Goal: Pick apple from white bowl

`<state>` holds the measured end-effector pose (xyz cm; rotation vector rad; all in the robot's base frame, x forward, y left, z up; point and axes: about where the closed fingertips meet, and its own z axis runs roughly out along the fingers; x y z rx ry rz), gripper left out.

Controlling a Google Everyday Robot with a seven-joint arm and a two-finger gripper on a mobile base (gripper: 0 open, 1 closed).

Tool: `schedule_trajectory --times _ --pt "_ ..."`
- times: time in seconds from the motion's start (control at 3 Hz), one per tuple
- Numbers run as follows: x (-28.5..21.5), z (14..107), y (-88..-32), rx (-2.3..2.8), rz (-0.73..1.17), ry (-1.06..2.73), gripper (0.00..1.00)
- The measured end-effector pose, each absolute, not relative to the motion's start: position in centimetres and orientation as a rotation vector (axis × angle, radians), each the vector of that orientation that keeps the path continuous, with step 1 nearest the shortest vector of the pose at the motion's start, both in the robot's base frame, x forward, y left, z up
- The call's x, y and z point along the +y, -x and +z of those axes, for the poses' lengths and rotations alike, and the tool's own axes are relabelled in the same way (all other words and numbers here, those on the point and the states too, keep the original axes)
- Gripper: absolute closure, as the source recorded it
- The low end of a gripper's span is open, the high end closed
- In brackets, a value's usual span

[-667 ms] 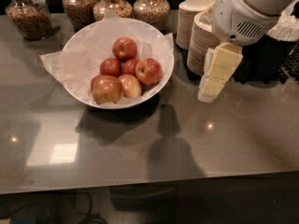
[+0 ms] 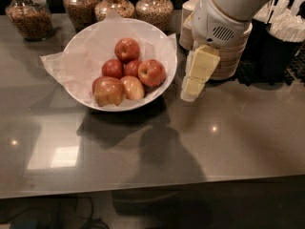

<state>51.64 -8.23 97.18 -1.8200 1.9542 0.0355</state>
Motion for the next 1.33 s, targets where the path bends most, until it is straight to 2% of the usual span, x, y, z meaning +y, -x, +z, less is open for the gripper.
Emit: schedule_trajectory --times 0.33,1.0,1.33 --pt "-8.2 97.2 -51.6 1.954 0.036 1.82 0.0" --pt "-3.8 95.4 -54.3 1.821 0.097 1.867 0.0" --pt "-2.0 94.5 -55.4 1.765 0.123 1.894 0.06"
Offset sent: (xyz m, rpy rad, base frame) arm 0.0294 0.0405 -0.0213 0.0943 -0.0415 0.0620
